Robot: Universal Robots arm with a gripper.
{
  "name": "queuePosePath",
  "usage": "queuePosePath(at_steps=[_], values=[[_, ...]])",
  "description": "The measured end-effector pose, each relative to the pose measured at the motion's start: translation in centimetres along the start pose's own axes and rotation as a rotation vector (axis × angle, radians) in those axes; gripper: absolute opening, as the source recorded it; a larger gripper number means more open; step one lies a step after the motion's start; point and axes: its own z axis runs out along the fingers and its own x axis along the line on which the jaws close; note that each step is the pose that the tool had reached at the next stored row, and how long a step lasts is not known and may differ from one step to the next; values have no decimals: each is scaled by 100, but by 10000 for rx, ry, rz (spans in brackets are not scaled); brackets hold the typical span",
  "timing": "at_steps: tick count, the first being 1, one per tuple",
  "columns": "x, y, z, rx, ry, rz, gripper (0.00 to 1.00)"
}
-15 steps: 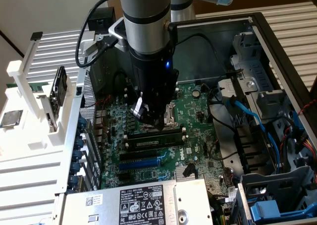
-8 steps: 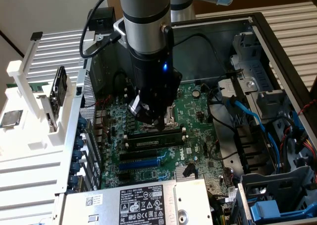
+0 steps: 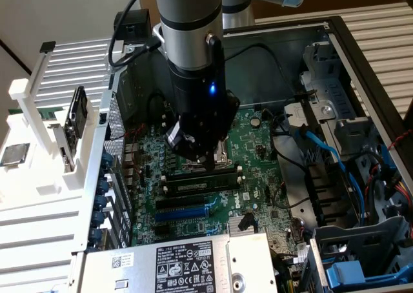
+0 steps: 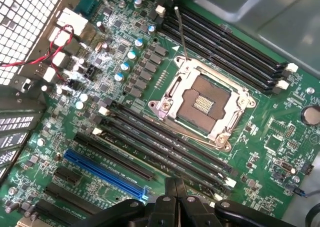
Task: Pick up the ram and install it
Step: 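Press down the ram until it locks into place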
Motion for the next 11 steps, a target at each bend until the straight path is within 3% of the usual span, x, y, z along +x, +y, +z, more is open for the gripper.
queuePosePath(at_steps=[11], values=[[0,0,0,99,5,1806,10]])
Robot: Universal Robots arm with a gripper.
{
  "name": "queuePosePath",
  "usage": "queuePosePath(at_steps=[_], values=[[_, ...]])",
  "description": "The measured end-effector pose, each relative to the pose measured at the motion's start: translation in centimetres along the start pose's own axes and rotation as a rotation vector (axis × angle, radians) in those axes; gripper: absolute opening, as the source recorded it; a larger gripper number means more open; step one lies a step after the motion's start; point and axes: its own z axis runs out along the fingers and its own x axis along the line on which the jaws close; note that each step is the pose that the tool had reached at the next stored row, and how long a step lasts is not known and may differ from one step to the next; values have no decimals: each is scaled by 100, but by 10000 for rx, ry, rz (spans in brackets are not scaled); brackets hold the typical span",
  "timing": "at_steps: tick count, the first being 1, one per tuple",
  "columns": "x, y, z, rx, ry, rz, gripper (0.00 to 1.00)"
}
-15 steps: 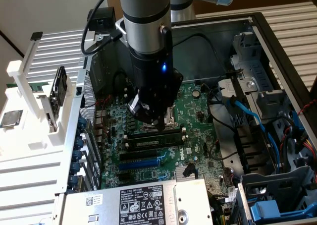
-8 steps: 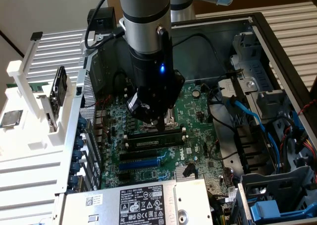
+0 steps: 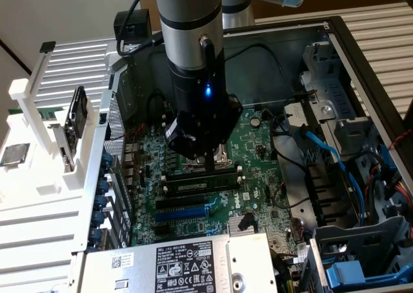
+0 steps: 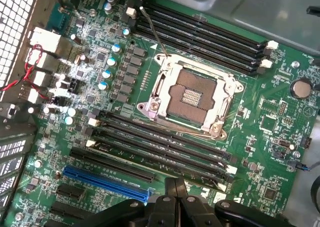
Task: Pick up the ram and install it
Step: 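Press down the ram until it locks into place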
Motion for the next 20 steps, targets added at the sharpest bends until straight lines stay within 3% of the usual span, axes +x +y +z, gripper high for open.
queuePosePath(at_steps=[10,20], values=[[0,0,0,66,1,1407,10],[0,0,0,67,0,1487,10]])
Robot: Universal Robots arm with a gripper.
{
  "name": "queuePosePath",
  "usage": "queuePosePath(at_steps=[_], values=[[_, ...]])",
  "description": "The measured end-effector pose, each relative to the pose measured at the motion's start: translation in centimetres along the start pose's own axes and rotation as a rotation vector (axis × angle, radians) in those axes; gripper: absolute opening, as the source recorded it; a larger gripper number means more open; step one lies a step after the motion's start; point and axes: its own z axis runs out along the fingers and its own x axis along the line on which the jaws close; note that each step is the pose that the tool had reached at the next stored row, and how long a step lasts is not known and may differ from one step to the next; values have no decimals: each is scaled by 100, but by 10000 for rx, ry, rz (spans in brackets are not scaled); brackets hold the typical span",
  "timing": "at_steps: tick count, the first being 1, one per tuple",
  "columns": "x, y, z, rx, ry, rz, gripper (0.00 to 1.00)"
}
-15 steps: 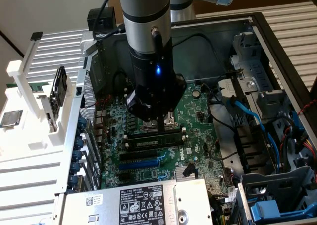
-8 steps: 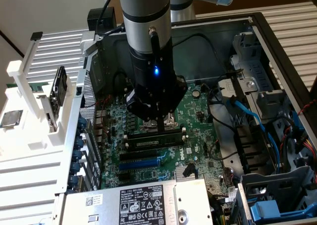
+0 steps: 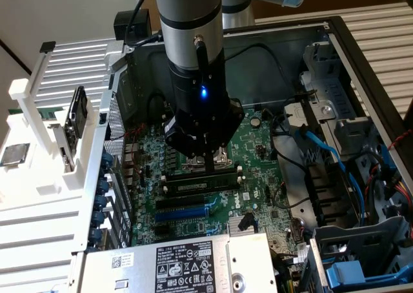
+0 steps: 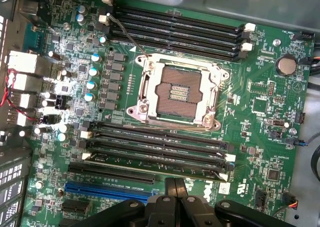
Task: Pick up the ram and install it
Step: 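Press down the ram until it locks into place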
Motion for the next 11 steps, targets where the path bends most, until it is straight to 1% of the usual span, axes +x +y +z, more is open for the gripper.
queuePosePath(at_steps=[2,5,11], values=[[0,0,0,5,1,74,10],[0,0,0,25,0,466,10],[0,0,0,27,1,514,10]])
